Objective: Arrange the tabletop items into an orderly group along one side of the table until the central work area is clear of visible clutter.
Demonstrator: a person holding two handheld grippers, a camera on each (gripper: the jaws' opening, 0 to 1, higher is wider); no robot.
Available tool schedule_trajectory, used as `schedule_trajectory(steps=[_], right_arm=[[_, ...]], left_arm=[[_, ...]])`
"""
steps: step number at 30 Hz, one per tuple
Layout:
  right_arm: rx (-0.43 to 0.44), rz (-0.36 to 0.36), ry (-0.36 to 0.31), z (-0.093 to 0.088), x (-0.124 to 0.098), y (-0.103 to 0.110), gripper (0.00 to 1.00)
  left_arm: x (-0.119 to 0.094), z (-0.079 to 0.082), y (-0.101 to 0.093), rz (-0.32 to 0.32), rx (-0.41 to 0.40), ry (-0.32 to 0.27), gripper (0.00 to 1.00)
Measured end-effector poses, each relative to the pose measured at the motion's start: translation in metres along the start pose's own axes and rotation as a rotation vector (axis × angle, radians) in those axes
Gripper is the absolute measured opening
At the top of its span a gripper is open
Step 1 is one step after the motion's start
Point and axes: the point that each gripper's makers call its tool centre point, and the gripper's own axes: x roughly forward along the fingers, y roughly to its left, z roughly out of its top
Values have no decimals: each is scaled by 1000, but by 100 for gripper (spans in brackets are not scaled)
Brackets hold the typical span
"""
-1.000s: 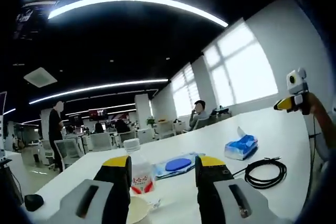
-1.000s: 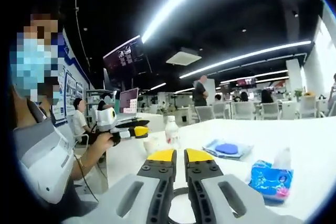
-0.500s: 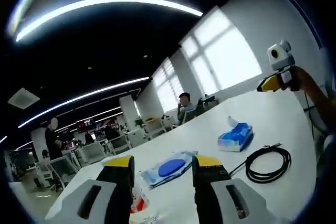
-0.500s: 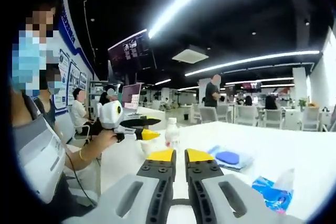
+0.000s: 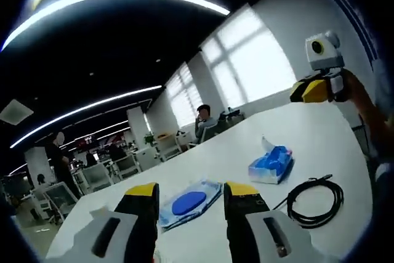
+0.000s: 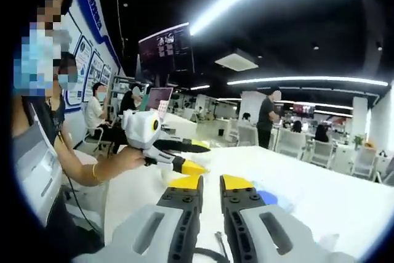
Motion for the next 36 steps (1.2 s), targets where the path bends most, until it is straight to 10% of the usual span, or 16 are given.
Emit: schedule_trajectory(steps=[36], right_arm=[[-109, -151, -93, 58, 13, -83, 11]], left_arm=[[97, 16, 31, 126, -229, -40, 41]])
